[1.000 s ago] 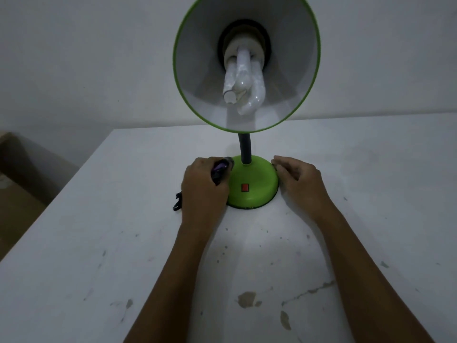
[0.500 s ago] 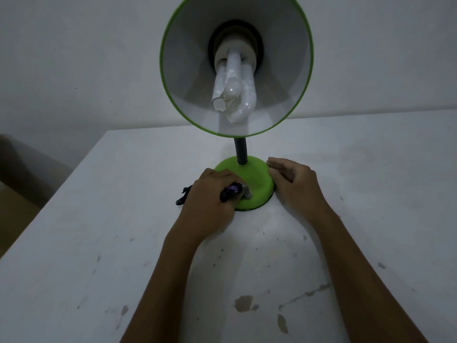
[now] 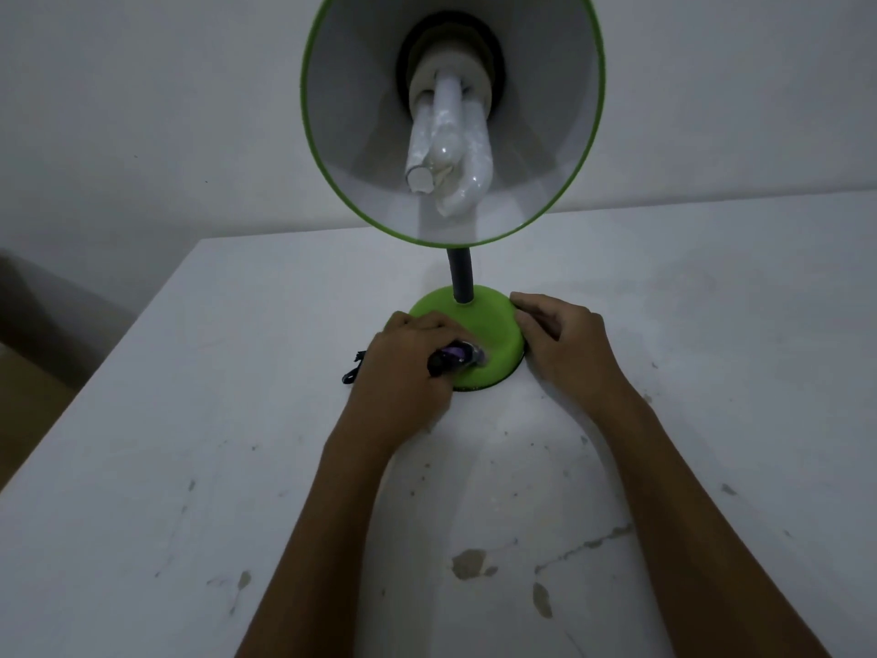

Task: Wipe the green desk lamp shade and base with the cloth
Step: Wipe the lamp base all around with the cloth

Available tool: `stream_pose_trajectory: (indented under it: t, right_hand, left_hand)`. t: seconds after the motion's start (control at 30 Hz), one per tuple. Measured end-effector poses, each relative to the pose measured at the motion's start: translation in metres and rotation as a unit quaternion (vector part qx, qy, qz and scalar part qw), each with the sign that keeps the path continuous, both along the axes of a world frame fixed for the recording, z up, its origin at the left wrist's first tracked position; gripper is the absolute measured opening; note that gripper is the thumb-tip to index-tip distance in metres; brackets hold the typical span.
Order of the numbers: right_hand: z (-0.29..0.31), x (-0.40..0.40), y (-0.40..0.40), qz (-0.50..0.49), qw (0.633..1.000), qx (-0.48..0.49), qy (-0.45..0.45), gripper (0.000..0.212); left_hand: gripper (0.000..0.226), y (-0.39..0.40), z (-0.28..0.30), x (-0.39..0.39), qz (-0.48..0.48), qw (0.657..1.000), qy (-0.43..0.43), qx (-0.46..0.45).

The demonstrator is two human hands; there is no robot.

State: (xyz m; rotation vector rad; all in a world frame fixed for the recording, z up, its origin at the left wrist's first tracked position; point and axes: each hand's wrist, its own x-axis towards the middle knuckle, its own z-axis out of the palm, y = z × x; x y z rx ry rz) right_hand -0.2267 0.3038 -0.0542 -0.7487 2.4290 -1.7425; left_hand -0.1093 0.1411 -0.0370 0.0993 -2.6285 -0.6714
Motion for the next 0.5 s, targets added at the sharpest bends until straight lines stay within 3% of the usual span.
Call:
stream_pose_trajectory:
  t: [0.17,0.33,0.43,0.5]
  right_hand:
    - [0.001,0.001,0.0,0.005,1.0,-0.004,0.0,0.028]
    - [0.003,0.002,0.0,0.014,1.0,0.006,0.011,0.028]
    - [0.004,0.003,0.002,0.015,1.0,0.015,0.019,0.029]
    - [0.009,0.006,0.003,0.008,0.999,0.019,0.026,0.029]
  left_hand:
    - [0.033,-0.017,0.003,0.007,0.007,0.999,0.005,0.046]
    - [0.027,-0.034,0.014,0.027,-0.005,0.994,-0.094,0.061]
    - [0.016,-0.028,0.023,0.031,0.027,0.993,-0.032,0.108]
    - [0.006,-0.02,0.032,0.031,0.069,0.979,0.018,0.19]
